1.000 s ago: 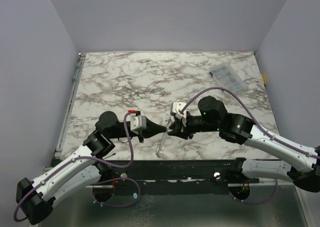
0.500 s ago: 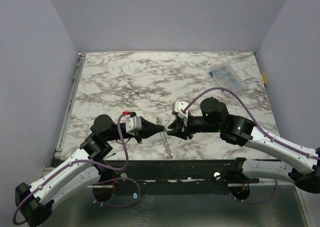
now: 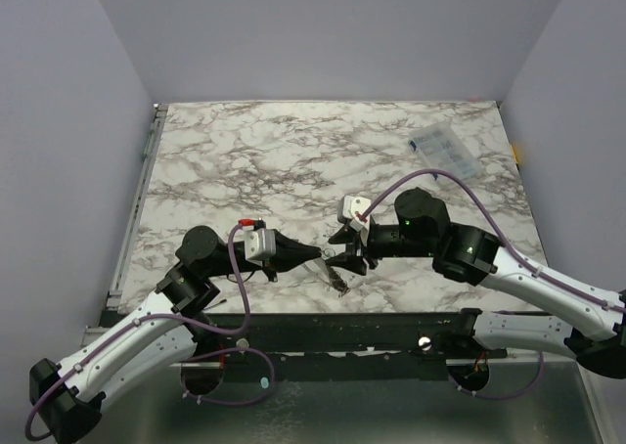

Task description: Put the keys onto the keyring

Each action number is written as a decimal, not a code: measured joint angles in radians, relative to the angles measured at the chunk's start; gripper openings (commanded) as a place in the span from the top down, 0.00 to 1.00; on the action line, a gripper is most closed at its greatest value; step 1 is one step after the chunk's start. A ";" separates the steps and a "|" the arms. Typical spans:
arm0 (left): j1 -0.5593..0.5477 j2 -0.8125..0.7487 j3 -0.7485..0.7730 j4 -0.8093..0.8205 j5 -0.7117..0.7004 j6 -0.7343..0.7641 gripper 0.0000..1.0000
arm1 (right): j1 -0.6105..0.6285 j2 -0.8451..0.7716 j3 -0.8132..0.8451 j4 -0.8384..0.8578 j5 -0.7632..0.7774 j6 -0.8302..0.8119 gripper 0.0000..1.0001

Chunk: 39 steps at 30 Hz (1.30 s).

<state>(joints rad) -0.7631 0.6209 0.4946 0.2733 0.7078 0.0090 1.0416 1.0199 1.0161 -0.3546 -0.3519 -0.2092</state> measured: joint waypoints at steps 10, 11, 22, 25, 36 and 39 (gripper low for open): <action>0.000 0.000 -0.002 0.002 0.000 -0.001 1.00 | 0.000 0.001 0.046 -0.005 0.016 -0.032 0.73; 0.000 -0.001 -0.002 0.002 0.000 -0.001 1.00 | 0.000 0.002 0.049 -0.006 0.016 -0.035 0.73; 0.000 -0.005 -0.003 0.002 0.000 -0.001 1.00 | 0.000 0.028 0.061 -0.042 0.015 -0.054 0.60; 0.000 -0.008 -0.007 0.002 0.000 -0.001 1.00 | 0.000 0.032 0.061 -0.050 0.014 -0.053 0.58; 0.000 -0.013 -0.011 0.002 0.000 -0.001 1.00 | 0.000 0.031 0.060 -0.052 0.013 -0.038 0.57; 0.000 -0.014 -0.012 0.001 0.000 -0.001 1.00 | 0.000 0.034 0.057 -0.051 0.008 -0.031 0.57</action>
<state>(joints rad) -0.7631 0.6071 0.4828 0.2745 0.7078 0.0078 1.0416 1.0534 1.0733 -0.4057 -0.3435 -0.2405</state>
